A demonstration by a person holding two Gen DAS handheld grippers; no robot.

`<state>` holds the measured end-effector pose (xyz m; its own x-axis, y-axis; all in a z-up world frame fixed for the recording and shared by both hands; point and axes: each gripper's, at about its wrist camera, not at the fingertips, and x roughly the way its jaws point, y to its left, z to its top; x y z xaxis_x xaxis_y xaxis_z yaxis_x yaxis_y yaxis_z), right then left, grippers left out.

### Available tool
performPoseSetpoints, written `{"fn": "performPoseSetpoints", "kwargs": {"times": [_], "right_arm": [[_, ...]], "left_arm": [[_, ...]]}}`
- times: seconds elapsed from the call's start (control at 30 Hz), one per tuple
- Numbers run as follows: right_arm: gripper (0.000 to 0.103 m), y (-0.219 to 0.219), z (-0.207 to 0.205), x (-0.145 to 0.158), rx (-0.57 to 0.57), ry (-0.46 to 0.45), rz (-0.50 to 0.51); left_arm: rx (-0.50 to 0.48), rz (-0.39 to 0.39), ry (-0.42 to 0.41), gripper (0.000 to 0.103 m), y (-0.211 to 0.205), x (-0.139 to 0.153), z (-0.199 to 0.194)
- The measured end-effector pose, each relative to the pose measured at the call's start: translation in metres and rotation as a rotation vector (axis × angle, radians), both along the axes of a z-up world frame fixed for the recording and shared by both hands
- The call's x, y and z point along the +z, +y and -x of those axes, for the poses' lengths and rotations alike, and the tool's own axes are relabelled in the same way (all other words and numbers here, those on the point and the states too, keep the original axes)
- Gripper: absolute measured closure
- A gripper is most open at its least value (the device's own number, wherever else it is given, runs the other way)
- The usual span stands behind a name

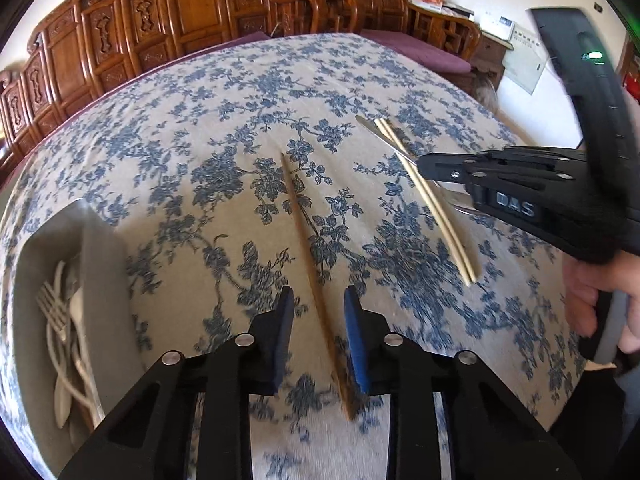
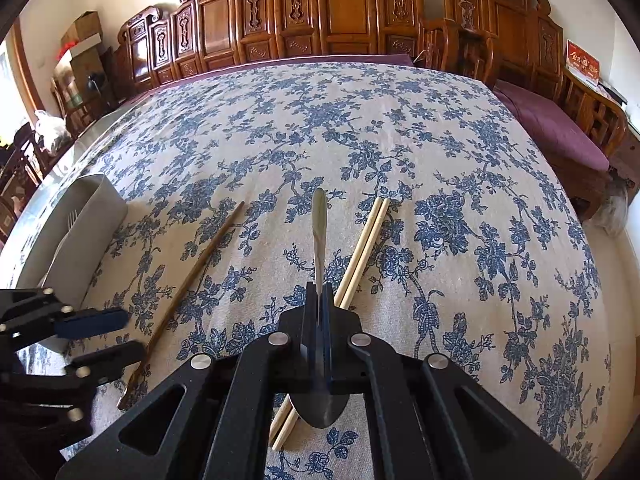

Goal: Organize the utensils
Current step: 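Grasp a wooden chopstick with the left tool while the right tool holds the steel spoon, then lower the wooden chopstick into the tray and open the left tool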

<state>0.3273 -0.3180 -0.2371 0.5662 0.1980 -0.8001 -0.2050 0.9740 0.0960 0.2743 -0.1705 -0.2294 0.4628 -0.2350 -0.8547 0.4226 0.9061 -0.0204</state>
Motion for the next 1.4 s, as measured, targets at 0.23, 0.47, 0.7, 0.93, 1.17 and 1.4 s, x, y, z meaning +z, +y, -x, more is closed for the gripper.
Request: {"fn": "performPoseSetpoints", "kwargs": {"times": [0.23,0.47,0.7,0.93,1.17,1.4], "right_arm": [[0.1,0.002,0.0,-0.001,0.001,-0.001,0.002],[0.1,0.009,-0.001,-0.002,0.014,0.0,0.008],[0.1,0.024,-0.002,-0.002,0.038,-0.003,0.023],[0.1,0.041,-0.005,-0.007,0.061,0.006,0.046],[0.1,0.055,-0.007,-0.011,0.076,0.014,0.062],[0.1,0.066,-0.004,-0.008,0.09,0.005,0.054]], "left_arm": [[0.019,0.03,0.042,0.095,0.001,-0.01,-0.016],[0.002,0.02,0.036,0.099,0.004,-0.008,-0.013],[0.005,0.023,-0.004,0.099,0.025,0.013,0.002],[0.017,0.055,-0.031,0.099,0.054,0.037,0.019],[0.043,0.071,-0.07,0.099,0.077,0.056,0.029],[0.087,0.094,-0.103,0.099,0.105,0.07,0.036]]}}
